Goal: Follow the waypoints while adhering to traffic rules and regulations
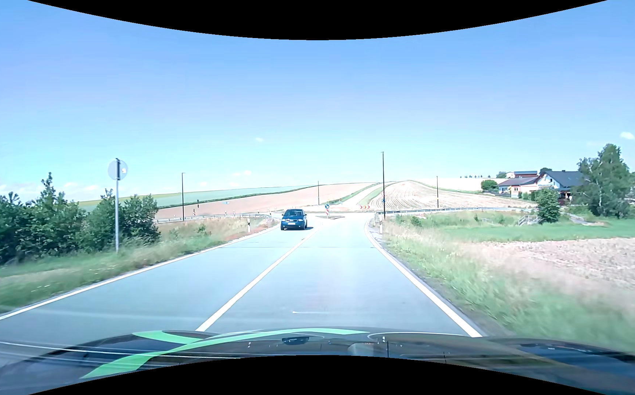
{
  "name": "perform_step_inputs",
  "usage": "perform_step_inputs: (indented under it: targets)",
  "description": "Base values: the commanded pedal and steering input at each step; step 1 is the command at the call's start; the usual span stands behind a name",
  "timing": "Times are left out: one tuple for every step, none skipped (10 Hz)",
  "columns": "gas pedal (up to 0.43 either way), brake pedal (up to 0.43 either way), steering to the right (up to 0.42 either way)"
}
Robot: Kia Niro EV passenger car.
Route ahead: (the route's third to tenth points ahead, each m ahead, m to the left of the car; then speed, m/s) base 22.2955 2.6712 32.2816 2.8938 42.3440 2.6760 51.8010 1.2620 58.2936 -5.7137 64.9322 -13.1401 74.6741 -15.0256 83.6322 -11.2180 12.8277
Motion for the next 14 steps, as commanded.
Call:
perform_step_inputs:
  targets:
    - [0.000, 0.171, 0.002]
    - [0.000, 0.165, 0.002]
    - [0.000, 0.159, 0.002]
    - [0.000, 0.159, 0.002]
    - [0.000, 0.171, 0.002]
    - [0.000, 0.183, 0.003]
    - [0.000, 0.189, 0.004]
    - [0.000, 0.195, 0.005]
    - [0.000, 0.201, 0.005]
    - [0.000, 0.207, 0.005]
    - [0.000, 0.220, 0.004]
    - [0.000, 0.220, 0.005]
    - [0.000, 0.220, 0.005]
    - [0.000, 0.213, 0.005]
